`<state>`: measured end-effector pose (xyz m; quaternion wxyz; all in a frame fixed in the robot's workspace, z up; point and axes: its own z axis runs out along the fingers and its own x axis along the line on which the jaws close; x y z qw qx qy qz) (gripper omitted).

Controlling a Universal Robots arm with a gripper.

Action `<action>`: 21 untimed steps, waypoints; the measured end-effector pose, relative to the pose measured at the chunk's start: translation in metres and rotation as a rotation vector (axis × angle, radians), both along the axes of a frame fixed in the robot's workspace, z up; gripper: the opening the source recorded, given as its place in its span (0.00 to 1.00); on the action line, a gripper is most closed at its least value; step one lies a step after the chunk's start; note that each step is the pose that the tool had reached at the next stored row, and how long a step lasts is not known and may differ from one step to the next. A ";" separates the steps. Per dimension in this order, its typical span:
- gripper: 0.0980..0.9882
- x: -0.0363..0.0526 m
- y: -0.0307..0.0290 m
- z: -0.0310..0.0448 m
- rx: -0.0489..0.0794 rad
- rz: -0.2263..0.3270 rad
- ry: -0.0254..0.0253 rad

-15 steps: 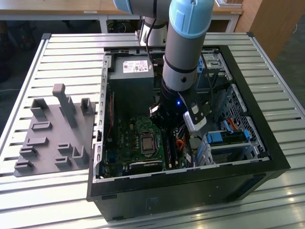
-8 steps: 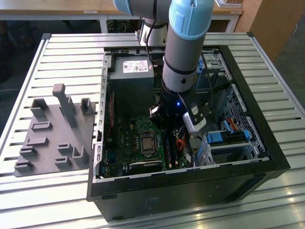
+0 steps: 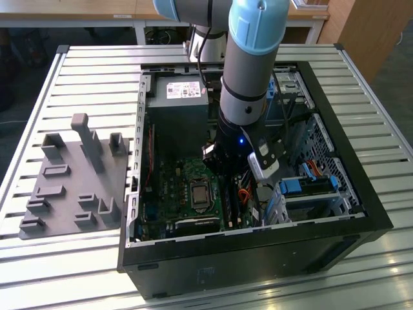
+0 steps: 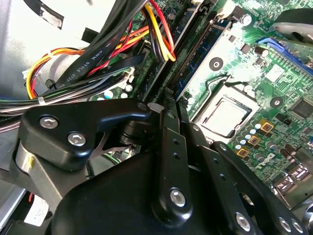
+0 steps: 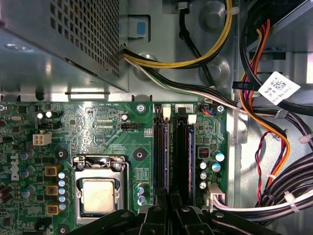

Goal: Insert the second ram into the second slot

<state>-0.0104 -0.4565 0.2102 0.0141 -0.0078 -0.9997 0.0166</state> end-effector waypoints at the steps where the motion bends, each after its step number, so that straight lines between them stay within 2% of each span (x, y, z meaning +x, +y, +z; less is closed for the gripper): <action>1: 0.05 0.0000 0.0000 -0.0001 0.000 0.000 0.0000; 4: 0.06 0.0000 0.0000 -0.0002 0.000 0.000 0.0000; 5: 0.13 0.0000 0.0000 -0.0002 0.000 0.000 0.0000; 8: 0.13 0.0000 0.0000 0.0011 0.000 0.000 0.0000; 17: 0.13 0.0000 0.0000 0.0165 0.000 0.000 0.0000; 18: 0.11 0.0000 0.0000 0.0178 0.000 0.000 0.0000; 19: 0.04 0.0000 0.0000 0.0187 0.000 0.000 -0.0001; 21: 0.04 0.0000 0.0001 0.0186 0.000 0.000 -0.0001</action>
